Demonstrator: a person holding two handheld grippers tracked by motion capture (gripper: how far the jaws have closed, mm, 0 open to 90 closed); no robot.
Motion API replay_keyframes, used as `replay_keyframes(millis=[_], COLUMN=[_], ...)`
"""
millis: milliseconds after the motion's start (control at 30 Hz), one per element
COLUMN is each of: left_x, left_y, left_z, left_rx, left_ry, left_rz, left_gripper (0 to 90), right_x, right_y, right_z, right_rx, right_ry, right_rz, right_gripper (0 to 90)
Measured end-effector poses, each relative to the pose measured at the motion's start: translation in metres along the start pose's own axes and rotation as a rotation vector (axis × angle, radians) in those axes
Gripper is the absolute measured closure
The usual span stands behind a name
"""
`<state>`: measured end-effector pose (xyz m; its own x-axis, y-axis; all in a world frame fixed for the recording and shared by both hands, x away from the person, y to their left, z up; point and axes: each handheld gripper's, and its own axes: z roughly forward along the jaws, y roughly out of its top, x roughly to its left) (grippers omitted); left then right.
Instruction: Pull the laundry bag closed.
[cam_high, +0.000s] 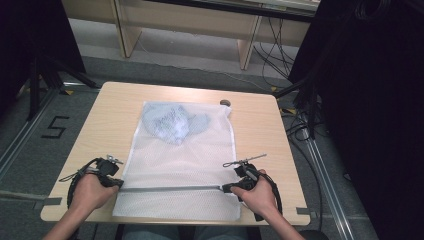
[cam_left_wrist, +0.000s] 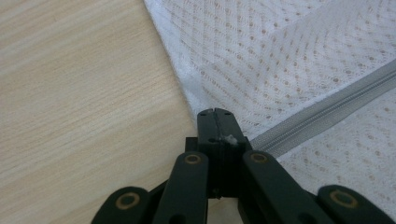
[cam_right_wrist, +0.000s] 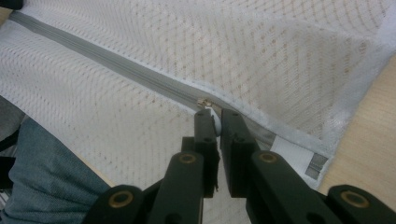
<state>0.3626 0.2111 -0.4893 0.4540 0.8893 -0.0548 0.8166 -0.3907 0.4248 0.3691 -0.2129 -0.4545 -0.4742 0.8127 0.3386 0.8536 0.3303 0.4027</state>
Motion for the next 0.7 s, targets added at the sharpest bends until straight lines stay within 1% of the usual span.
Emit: replay_keyframes(millis=[67, 133, 167, 300, 333, 367, 433, 600, 633, 700], left_x=[0.0001, 0.0000, 0.0000, -0.0001, -0.0001, -0.0001, 0.0001, 0.0000, 0.0000, 0.0000], left_y=[0.0001, 0.0001, 0.0001, 0.0000, 0.0000, 0.0000, 0.0001, -0.0001, -0.0001, 0.0001], left_z=[0.0000, 0.0000, 0.0000, 0.0000, 0.0000, -0.0001, 0.0000, 0.0000, -0.0001, 0.0000], left_rx=[0.000, 0.000, 0.001, 0.001, 0.001, 0.001, 0.001, 0.000, 0.001, 0.000], left_ry=[0.000, 0.000, 0.000, 0.000, 0.000, -0.001, 0.000, -0.001, -0.001, 0.000], left_rz=[0.000, 0.000, 0.000, -0.002, -0.002, -0.003, 0.000, -0.003, -0.003, 0.001], left_gripper=[89.9, 89.8, 89.9, 89.8, 89.8, 89.9, 89.9, 89.8, 89.8, 89.8], right_x=[0.0001, -0.0006, -0.0007, -0.0022, -0.0018, -0.0031, -0.0034, -0.0045, -0.0049, -0.0058], right_y=[-0.0004, -0.0006, -0.0009, -0.0014, -0.0018, -0.0018, -0.0021, -0.0030, -0.0034, -0.0044], right_z=[-0.0007, -0.0011, -0.0017, -0.0024, -0.0029, -0.0029, -0.0039, -0.0040, -0.0040, -0.0044], right_rx=[-0.002, -0.001, 0.000, -0.001, 0.001, -0.002, -0.001, -0.006, -0.001, -0.006], right_ry=[-0.005, 0.002, -0.004, 0.000, -0.002, -0.004, -0.002, 0.003, -0.004, -0.002], right_rz=[0.004, 0.005, 0.008, 0.007, 0.016, 0.009, 0.015, 0.009, 0.016, 0.020], right_gripper=[86.5, 86.5, 86.4, 86.4, 86.5, 86.5, 86.5, 86.4, 86.5, 86.4])
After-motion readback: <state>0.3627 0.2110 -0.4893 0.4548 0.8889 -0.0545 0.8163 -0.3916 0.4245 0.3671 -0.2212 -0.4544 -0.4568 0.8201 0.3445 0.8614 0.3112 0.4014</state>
